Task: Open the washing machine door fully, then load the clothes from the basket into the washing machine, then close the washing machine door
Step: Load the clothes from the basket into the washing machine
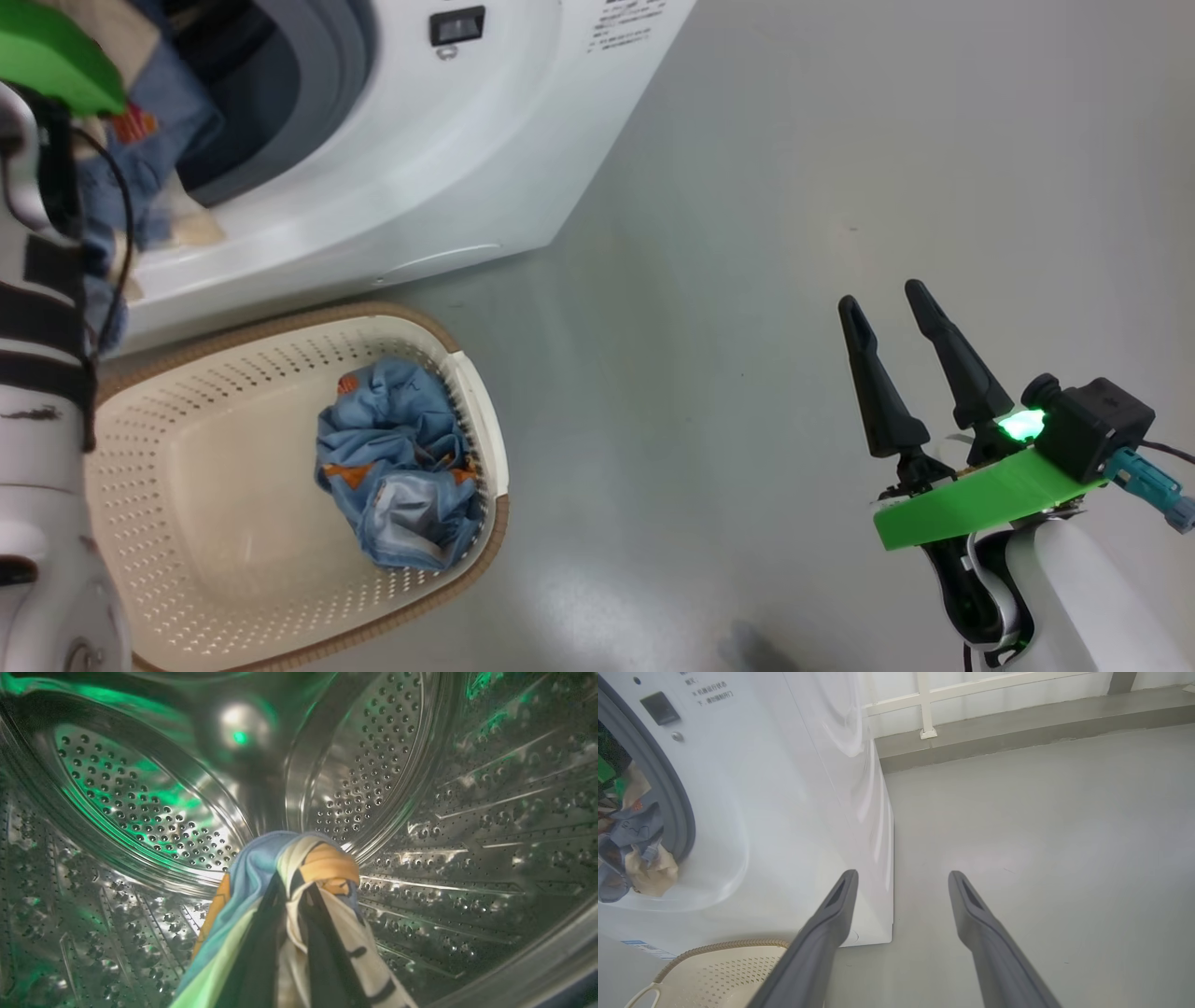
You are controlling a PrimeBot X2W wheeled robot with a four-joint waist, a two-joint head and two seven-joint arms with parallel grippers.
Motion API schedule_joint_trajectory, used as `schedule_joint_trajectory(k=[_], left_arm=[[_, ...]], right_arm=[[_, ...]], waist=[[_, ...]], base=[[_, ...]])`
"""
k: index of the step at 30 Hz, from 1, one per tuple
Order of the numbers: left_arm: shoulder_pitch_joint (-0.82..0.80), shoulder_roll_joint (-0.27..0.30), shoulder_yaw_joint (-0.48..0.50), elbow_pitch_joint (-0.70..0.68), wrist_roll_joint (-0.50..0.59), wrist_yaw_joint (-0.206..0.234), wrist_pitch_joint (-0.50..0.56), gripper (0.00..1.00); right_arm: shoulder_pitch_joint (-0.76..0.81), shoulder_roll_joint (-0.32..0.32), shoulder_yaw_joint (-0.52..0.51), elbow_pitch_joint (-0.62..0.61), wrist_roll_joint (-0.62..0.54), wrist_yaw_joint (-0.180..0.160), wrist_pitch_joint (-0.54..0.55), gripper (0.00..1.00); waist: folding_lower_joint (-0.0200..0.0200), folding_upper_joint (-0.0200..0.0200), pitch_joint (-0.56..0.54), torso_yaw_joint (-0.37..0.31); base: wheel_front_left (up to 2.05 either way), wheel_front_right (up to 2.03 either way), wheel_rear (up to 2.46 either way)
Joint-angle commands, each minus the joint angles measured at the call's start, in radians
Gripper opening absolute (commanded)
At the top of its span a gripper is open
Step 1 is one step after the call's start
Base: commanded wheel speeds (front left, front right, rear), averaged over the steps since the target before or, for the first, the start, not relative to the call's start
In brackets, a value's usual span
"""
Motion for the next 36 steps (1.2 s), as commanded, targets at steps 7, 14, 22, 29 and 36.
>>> schedule_joint_trajectory(k=[7,14,22,29,36], left_arm=[[-0.032,0.058,0.023,-0.183,0.018,0.007,-0.006,0.0],[-0.019,0.065,0.039,-0.326,0.035,0.002,-0.006,0.0],[0.018,0.059,0.059,-0.375,0.047,0.003,-0.006,0.0],[0.034,0.057,0.052,-0.235,0.06,0.001,-0.006,1.0],[0.038,0.046,0.039,-0.128,0.061,-0.003,-0.006,1.0]], right_arm=[[-0.019,-0.005,0.026,-0.025,0.004,0.005,-0.008,1.0],[-0.028,0.003,0.026,-0.028,0.004,0.005,-0.008,1.0],[-0.036,0.007,0.028,-0.029,0.006,0.005,-0.008,1.0],[-0.038,0.007,0.027,-0.026,0.007,0.005,-0.008,1.0],[-0.039,-0.002,0.019,-0.025,0.005,0.005,-0.008,1.0]], waist=[[0.0,0.0,0.032,-0.021],[0.0,0.0,0.051,-0.025],[0.0,0.0,0.063,-0.024],[0.0,0.0,0.059,-0.019],[0.0,0.0,0.042,-0.005]], base=[[0.0,0.0,0.0],[0.0,0.0,0.0],[0.0,0.0,0.0],[0.0,0.0,0.0],[0.0,0.0,0.0]])
